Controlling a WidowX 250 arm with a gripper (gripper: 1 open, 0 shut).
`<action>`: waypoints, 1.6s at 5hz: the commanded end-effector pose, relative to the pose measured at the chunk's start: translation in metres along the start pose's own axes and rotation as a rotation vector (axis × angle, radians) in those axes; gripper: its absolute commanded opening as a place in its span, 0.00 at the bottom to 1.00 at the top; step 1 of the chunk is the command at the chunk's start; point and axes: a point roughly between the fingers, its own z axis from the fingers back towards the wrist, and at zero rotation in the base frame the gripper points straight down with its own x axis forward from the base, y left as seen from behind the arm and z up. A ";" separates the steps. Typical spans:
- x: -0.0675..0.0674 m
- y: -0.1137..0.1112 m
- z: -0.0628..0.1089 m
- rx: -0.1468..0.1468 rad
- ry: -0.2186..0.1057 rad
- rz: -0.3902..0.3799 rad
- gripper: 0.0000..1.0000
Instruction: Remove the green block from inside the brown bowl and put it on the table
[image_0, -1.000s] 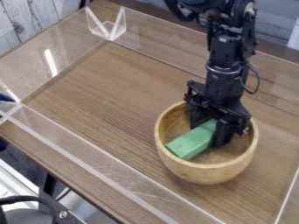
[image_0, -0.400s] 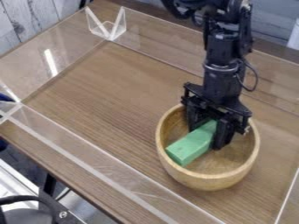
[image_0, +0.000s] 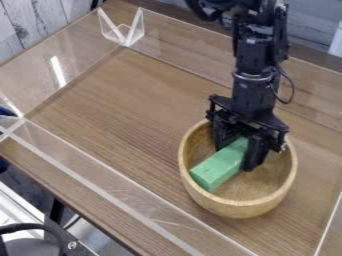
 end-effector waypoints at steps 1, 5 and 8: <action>0.008 -0.005 0.018 0.018 -0.067 -0.007 0.00; 0.010 -0.005 0.017 0.037 -0.085 -0.030 0.00; 0.002 0.000 0.028 0.029 -0.073 -0.081 0.00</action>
